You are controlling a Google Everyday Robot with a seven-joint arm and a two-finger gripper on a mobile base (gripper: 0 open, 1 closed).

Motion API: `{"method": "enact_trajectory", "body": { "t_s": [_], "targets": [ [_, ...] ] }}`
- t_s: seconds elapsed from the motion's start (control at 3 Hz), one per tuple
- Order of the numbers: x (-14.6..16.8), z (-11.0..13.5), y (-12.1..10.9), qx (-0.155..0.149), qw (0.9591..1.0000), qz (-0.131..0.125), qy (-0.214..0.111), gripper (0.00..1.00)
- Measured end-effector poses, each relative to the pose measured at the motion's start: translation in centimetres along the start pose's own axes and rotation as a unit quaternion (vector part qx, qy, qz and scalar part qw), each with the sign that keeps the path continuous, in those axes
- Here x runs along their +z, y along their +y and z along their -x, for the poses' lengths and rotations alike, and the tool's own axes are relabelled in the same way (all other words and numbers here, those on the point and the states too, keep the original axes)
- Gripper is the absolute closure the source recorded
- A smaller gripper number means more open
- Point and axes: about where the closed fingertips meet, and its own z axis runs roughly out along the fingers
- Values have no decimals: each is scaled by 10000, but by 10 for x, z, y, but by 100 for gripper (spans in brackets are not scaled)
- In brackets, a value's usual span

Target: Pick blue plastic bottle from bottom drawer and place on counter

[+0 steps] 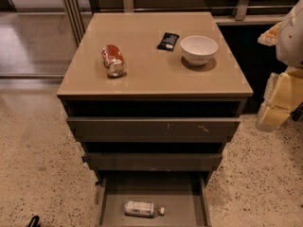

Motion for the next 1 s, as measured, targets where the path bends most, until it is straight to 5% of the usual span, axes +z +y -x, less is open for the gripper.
{"method": "enact_trajectory", "body": {
  "t_s": [0.33,1.0],
  "targets": [
    [37,-8,28,440,9984,167,-326,0],
    [156,-15,114,1607,9733,777,-1443,0]
  ]
}}
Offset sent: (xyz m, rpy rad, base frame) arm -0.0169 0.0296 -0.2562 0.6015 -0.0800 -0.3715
